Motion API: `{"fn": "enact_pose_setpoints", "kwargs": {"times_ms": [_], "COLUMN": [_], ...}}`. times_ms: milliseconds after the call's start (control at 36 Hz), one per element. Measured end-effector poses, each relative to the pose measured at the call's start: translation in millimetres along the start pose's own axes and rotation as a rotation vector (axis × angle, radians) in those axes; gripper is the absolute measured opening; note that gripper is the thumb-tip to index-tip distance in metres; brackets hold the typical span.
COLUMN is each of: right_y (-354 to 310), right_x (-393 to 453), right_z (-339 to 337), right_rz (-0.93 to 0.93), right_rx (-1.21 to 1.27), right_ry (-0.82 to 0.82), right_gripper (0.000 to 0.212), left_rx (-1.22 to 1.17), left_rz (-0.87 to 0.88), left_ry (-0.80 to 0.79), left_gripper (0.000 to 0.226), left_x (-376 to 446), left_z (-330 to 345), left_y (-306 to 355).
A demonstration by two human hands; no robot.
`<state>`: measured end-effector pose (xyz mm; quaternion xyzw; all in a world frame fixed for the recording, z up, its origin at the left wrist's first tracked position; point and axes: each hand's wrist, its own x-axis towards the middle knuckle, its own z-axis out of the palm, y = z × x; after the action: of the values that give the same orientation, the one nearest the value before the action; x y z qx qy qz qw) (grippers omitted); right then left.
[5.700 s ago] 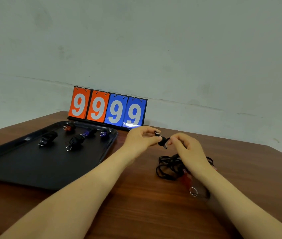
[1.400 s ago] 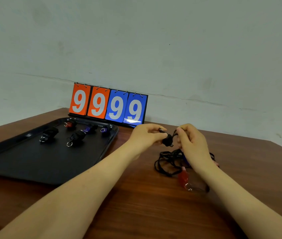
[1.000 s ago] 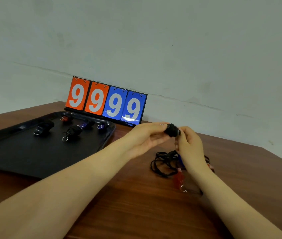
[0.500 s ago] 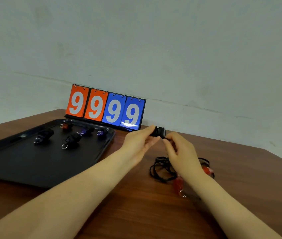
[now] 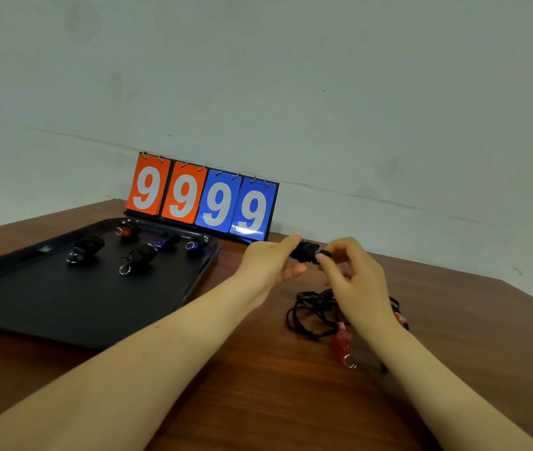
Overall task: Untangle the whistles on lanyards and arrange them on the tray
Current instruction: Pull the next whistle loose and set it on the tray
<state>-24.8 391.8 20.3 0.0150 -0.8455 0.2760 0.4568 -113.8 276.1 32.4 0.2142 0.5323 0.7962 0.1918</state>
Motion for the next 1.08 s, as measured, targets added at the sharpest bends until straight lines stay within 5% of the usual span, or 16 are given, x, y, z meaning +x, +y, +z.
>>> {"fn": "enact_pose_setpoints", "kwargs": {"times_ms": [194,500,667,833,972,1083], "right_y": [-6,-3,-1,-2,-7,-5], "right_x": [-3,-3,-3,-5,-5,-8], "right_z": [3,5,10,15,14,17], "right_rz": [0.216,0.499,0.520,0.548,0.409,0.328], "right_rx": [0.287,0.655,0.550,0.538,0.336,0.213], "right_ry": [-0.079,-0.138,-0.167,-0.119,-0.230,-0.231], "right_gripper": [0.010,0.013,0.016,0.020,0.015,0.012], "left_rx": [0.319,0.669,0.585,0.380,0.178,0.386], "left_rz": [-0.008,0.180,0.192,0.022,-0.026,0.084], "left_ry": [-0.006,-0.022,-0.008,0.039,0.102,0.078], "left_gripper": [0.044,0.040,0.046,0.052,0.043,0.045], "left_x": [1,-3,-3,-1,1,-2], "left_z": [-1,-3,6,2,-2,-4], "left_y": [-8,-11,-15,-19,-15,-12]}}
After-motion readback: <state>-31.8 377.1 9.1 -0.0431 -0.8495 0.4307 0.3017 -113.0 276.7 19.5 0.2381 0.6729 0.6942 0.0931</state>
